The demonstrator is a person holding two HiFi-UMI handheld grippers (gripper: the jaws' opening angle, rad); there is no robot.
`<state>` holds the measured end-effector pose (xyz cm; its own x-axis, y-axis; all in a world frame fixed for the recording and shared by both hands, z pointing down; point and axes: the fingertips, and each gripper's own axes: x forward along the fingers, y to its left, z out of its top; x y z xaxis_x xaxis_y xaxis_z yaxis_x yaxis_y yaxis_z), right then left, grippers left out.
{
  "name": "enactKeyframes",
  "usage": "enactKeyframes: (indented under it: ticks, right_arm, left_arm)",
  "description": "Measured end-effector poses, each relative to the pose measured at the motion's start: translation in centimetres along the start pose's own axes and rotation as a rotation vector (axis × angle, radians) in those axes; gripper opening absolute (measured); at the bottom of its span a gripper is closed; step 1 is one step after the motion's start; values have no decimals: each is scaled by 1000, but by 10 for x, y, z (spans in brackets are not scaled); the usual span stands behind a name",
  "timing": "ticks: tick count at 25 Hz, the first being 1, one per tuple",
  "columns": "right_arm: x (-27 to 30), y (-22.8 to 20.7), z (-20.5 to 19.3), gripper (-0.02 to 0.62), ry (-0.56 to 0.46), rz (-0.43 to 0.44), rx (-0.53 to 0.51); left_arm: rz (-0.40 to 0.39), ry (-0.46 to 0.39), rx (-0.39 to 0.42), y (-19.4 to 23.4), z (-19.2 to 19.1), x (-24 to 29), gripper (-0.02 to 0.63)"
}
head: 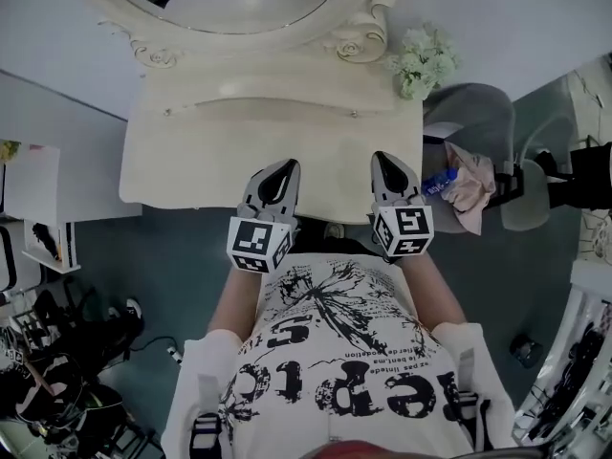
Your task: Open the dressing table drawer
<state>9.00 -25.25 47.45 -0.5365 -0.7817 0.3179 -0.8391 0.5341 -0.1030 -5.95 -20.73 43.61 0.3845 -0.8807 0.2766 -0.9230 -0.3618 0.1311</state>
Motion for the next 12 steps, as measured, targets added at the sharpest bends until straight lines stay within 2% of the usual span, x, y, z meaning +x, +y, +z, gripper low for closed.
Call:
enactKeyframes:
  ticks: [5,12]
  right_arm:
    - [31,0,-8,18,25,14,-7]
    - [82,-14,-46,20,111,-47,19]
  left_arm:
    - [-39,17,-16,21,0,26,20]
    - [-95,53,-15,56,-6,57,20]
